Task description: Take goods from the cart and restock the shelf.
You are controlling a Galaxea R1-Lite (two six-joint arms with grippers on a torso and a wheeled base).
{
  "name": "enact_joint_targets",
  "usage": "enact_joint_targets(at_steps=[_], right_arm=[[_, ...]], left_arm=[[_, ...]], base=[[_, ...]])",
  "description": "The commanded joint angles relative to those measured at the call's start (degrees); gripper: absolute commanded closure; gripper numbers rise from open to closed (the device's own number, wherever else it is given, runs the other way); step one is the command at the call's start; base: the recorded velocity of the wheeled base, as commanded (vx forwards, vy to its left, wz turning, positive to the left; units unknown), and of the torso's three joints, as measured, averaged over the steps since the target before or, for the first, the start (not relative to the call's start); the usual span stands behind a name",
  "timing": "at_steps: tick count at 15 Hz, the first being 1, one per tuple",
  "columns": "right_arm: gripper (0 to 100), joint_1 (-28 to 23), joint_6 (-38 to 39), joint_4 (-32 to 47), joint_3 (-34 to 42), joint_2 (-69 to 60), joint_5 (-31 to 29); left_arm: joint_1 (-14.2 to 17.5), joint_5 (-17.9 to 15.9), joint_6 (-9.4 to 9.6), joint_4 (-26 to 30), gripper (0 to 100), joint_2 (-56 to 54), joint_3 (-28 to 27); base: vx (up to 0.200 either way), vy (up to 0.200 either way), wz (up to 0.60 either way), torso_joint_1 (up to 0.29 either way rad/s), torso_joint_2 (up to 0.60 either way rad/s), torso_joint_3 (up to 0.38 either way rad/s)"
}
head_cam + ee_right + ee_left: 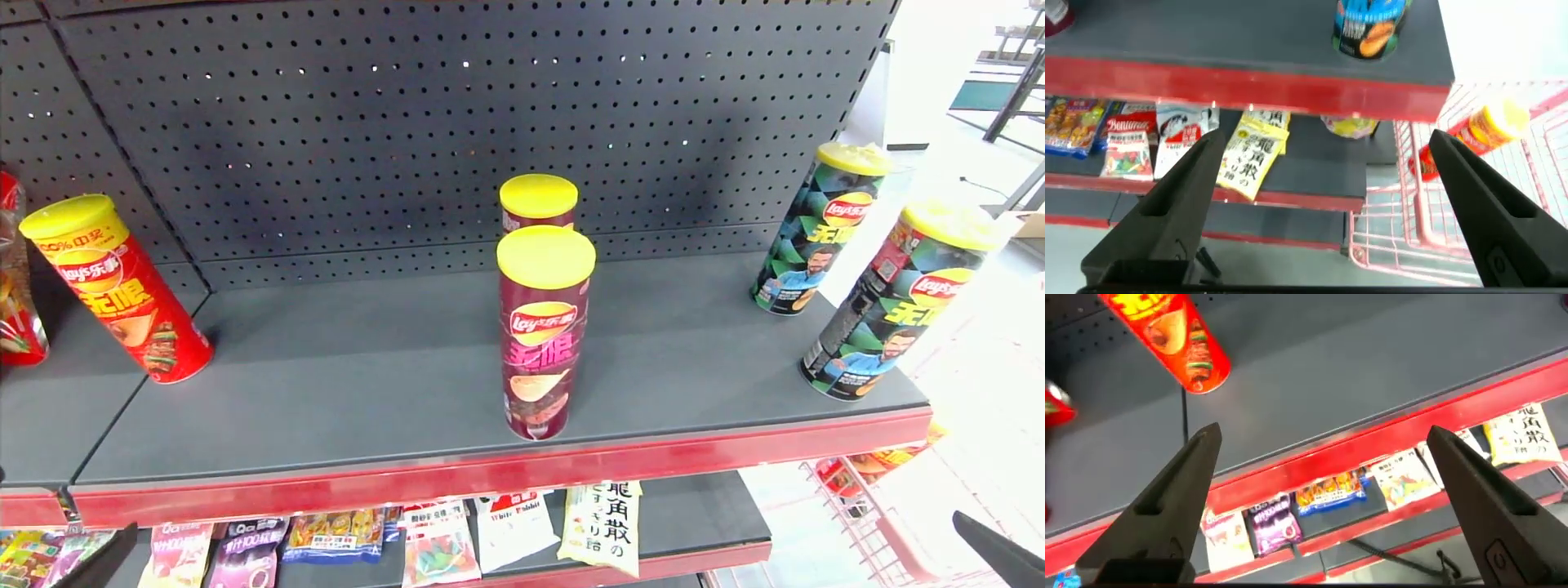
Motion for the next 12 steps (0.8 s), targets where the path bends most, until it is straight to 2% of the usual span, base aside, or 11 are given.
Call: enact_joint_targets(at_steps=[1,3,6,12], right_arm=[[0,-0.06,-0.06,0.03,0.07,0.38,0.11],[0,-0.06,-0.06,-0.06,-0.02,0.90,0.02],[0,0.03,-1.38,-0.06,-0.02,1.34,0.02],[0,-0.06,-1.73,-0.06,-0.02,1.87,0.02]], left_arm=[[0.04,-0.03,0.02,-0.03,0,-0.79,-0.04],[0.04,-0.03,0.28,-0.12,0,-0.88,0.31],[0.04,-0.03,0.28,-0.12,0,-0.79,0.48],[0.13,-0.03,0.28,-0.12,0,-0.88,0.75]], base=[[-0.200,0.000,0.00,0.012,0.01,0.002],[-0.200,0.000,0.00,-0.010,0.00,0.002],[0.000,0.000,0.00,0.000,0.00,0.000],[0.000,-0.200,0.00,0.009,0.00,-0.002]])
